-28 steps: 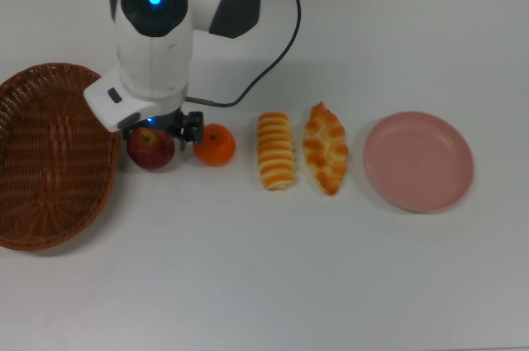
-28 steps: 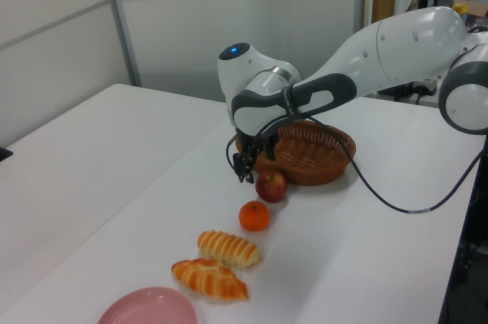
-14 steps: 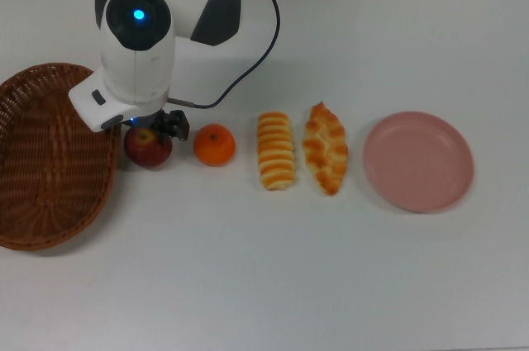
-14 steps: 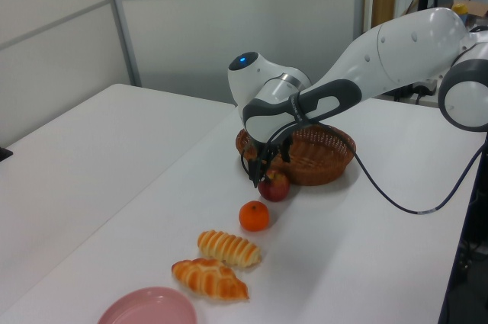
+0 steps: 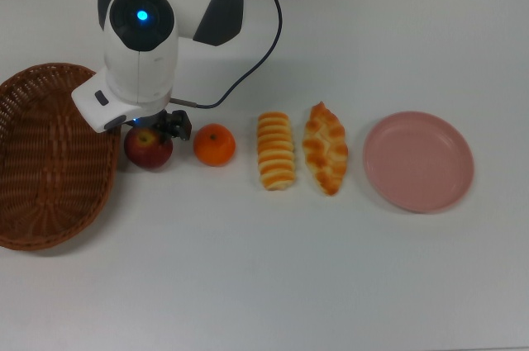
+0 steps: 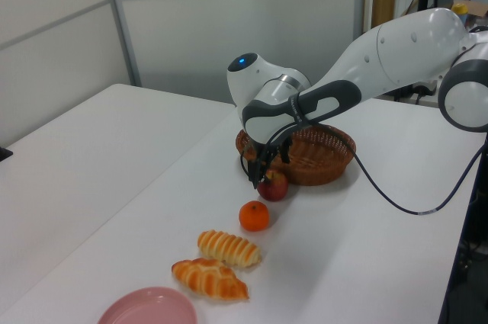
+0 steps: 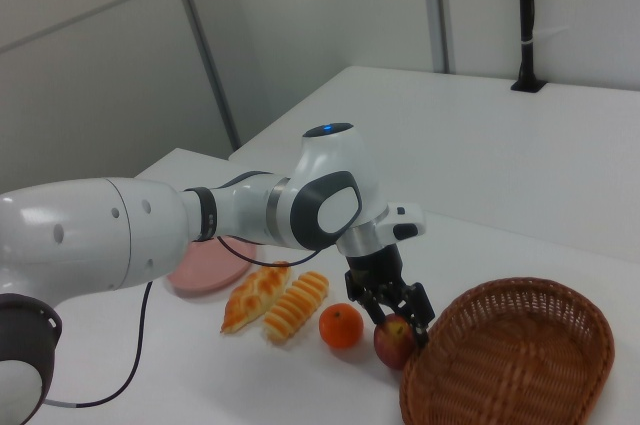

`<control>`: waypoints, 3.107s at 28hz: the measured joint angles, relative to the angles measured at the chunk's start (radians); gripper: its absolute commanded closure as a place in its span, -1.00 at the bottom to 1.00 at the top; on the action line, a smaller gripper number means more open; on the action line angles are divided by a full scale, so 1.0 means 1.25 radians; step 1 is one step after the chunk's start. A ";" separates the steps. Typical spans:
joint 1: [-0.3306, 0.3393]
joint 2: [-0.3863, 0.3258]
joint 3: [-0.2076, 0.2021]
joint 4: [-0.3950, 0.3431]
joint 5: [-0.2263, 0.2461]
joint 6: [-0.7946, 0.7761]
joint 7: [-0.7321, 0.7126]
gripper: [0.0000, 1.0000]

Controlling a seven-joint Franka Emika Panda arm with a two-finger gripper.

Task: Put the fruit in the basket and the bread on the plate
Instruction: 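Close the gripper around the red apple, then lift the apple and lower it into the wicker basket, release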

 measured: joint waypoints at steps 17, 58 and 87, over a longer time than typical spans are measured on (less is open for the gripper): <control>0.002 -0.021 0.006 -0.010 0.003 0.000 0.002 -1.00; 0.021 -0.001 0.003 -0.026 0.000 0.031 0.002 -0.90; 0.026 -0.035 0.005 0.008 0.050 0.038 0.016 0.02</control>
